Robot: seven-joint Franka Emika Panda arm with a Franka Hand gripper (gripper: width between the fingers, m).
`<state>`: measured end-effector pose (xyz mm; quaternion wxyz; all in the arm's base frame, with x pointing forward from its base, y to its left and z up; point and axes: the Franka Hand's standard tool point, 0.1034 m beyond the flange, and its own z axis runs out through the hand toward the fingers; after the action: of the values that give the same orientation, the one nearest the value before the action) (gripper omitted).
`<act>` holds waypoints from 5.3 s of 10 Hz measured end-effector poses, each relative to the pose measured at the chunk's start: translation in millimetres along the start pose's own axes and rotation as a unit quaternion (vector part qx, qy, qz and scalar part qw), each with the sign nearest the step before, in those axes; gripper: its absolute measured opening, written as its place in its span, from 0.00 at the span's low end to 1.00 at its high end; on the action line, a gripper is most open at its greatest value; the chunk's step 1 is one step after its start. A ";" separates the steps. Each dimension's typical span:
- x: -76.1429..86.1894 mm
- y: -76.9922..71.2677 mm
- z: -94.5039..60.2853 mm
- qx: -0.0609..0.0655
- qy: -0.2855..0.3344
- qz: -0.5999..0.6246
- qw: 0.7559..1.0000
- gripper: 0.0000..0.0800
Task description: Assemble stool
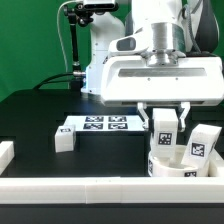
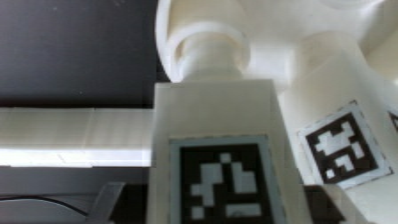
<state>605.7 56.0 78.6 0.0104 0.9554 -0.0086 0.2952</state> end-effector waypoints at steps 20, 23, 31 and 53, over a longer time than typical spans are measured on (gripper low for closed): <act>-14.3 2.3 -3.1 0.000 -0.011 0.000 1.000 0.42; -13.7 2.3 -2.8 0.000 -0.012 0.000 1.000 0.42; -5.1 -2.5 -10.4 0.009 -0.033 0.004 0.999 0.81; 4.2 3.6 -9.1 0.041 -0.232 0.020 0.972 0.81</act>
Offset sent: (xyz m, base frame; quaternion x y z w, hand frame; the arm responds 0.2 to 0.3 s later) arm 0.0000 0.0000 0.0000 0.0000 0.0000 0.0000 1.0000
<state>604.0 52.6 88.5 -0.0374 0.9970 -0.0175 0.0652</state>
